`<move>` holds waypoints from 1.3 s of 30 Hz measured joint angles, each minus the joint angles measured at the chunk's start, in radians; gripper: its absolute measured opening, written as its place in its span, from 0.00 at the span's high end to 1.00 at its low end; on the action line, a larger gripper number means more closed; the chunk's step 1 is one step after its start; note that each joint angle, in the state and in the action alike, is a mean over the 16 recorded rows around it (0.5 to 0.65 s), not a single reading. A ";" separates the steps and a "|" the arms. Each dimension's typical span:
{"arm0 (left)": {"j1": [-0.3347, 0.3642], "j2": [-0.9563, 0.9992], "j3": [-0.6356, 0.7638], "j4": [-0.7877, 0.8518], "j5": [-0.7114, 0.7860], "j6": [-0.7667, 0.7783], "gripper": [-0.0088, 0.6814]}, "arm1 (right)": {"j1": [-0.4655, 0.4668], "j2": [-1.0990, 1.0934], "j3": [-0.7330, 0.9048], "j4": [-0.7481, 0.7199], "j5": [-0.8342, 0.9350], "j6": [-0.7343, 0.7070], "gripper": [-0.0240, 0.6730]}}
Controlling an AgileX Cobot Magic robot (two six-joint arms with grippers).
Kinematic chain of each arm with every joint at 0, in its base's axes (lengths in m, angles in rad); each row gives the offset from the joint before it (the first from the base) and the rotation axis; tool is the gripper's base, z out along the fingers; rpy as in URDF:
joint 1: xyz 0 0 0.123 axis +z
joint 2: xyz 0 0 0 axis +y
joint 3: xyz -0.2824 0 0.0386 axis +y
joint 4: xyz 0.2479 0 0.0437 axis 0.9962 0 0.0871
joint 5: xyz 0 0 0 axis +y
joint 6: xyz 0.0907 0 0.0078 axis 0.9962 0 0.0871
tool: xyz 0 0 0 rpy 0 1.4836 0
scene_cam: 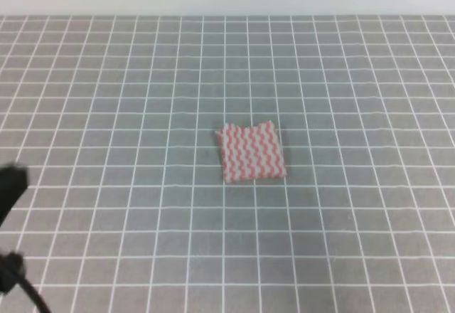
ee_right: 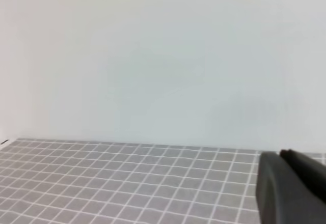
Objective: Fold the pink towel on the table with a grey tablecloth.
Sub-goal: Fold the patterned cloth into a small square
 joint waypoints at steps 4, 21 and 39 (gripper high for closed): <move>0.000 -0.062 0.038 0.151 0.126 -0.165 0.99 | 0.000 -0.011 0.036 0.000 0.012 0.000 0.99; 0.000 -0.123 0.072 0.272 0.429 -0.314 0.99 | 0.000 -0.017 0.100 -0.004 0.054 0.000 0.99; 0.000 -0.128 0.073 0.272 0.437 -0.314 0.99 | 0.000 -0.012 0.119 -0.044 0.140 -0.005 0.99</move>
